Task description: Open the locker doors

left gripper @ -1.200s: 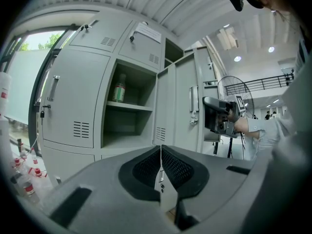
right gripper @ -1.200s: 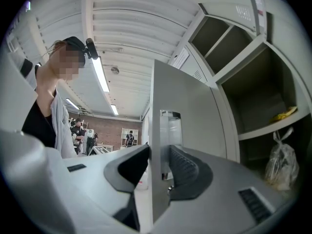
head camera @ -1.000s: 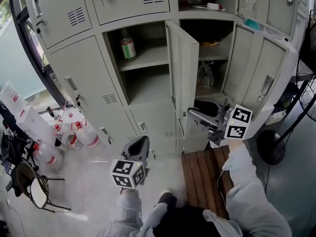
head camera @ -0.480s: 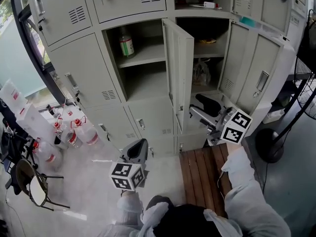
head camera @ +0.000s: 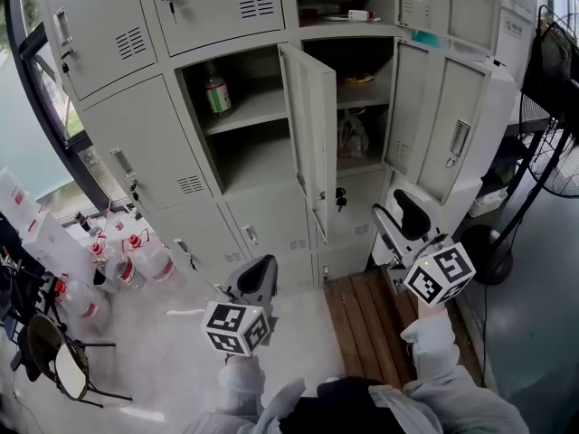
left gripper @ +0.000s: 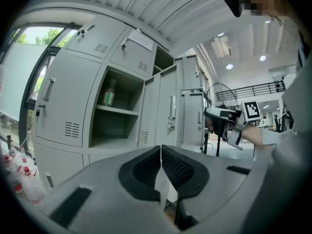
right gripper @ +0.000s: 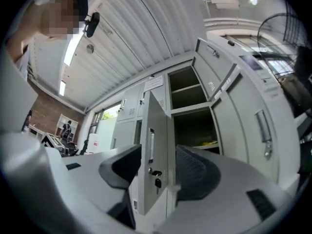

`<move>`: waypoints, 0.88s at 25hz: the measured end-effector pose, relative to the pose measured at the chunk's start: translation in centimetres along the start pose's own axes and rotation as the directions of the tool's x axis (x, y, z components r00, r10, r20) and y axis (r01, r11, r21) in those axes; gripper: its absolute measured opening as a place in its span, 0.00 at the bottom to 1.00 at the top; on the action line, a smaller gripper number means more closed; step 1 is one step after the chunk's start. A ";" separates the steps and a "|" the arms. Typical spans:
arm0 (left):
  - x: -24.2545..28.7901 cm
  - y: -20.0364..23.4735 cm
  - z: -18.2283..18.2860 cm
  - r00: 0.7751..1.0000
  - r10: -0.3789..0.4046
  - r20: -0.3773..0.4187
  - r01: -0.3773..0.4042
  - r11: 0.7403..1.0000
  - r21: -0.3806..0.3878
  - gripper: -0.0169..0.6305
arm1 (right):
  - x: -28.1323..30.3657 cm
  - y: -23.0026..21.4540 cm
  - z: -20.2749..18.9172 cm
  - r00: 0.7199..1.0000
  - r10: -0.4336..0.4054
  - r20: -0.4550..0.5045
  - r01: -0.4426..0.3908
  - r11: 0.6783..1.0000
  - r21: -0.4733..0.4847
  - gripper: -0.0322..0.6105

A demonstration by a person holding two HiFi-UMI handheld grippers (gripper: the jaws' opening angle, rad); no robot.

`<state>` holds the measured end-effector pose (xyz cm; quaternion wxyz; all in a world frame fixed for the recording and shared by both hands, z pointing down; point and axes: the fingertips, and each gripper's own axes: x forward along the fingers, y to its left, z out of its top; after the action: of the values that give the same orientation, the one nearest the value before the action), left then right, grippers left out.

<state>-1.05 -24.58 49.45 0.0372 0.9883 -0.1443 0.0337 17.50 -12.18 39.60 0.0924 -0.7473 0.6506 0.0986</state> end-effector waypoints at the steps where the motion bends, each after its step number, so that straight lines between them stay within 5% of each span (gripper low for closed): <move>1: -0.5 -0.4 0.3 1.000 -0.016 0.005 0.016 1.000 0.013 0.04 | -0.7 0.7 0.0 0.999 -0.035 -0.010 0.035 0.999 0.008 0.38; 6: -4.3 -1.6 1.7 0.997 -0.067 0.026 0.066 0.997 0.039 0.04 | -4.4 4.8 -0.1 0.985 -0.166 -0.055 0.170 0.982 0.085 0.38; 13: -10.7 -2.2 1.9 0.995 -0.093 0.035 0.092 0.995 0.032 0.04 | -8.9 11.6 -0.1 0.956 -0.273 -0.106 0.281 0.957 0.070 0.35; 22: -18.8 -1.8 0.9 0.994 -0.110 0.023 0.109 0.994 0.021 0.04 | -13.5 20.0 -0.6 0.928 -0.345 -0.143 0.354 0.934 0.042 0.08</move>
<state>-18.41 -17.64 46.95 0.0275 0.9953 -0.0900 0.0213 -4.14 -2.21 43.62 0.0898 -0.8525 0.5148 0.0084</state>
